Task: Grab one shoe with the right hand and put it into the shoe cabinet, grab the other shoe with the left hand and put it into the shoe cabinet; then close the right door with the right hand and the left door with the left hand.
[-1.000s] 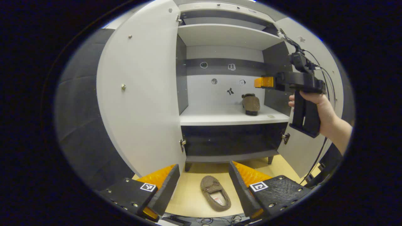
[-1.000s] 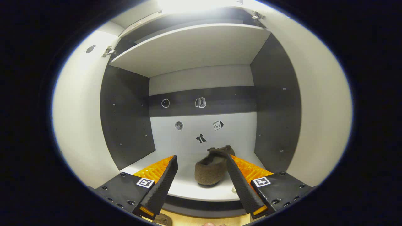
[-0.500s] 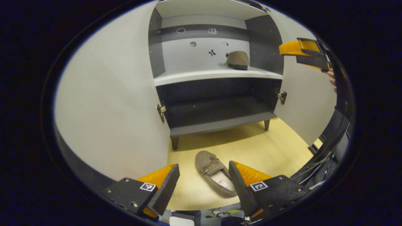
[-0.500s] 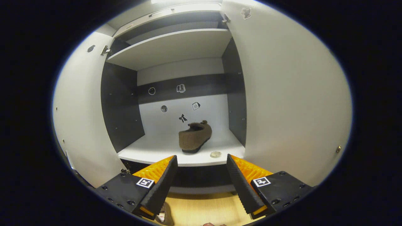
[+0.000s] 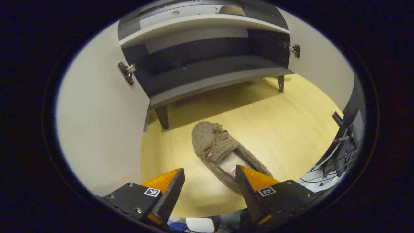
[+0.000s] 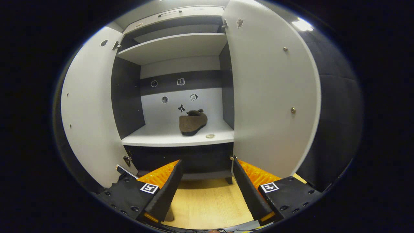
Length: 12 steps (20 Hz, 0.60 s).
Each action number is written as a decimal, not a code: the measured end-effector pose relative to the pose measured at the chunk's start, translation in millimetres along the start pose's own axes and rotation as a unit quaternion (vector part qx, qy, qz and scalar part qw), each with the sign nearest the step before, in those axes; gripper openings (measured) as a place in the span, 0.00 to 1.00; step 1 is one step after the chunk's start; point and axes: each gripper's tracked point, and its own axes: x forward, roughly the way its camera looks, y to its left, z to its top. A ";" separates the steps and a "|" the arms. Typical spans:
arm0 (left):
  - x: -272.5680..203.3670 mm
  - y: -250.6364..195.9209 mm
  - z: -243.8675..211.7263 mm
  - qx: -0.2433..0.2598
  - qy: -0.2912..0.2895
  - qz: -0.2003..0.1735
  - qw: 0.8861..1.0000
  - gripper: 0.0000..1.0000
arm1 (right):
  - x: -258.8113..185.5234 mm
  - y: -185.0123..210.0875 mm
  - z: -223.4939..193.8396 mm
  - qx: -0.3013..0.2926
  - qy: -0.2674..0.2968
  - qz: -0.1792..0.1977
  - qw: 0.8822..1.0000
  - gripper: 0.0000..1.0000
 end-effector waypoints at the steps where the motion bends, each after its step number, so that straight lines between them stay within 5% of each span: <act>1: 0.6 -0.4 -1.0 -0.001 0.007 -0.003 1.000 0.92 | -9.7 -5.4 -6.7 0.003 0.006 -0.011 1.000 0.98; 9: -9.2 -0.1 26.5 -0.036 0.024 -0.012 0.999 0.96 | -97.1 -81.5 -35.4 0.016 0.026 -0.131 0.991 0.98; 12: -10.2 1.5 28.2 -0.041 0.023 -0.020 0.999 0.88 | -126.7 -116.3 -42.0 0.037 0.023 -0.187 0.981 0.98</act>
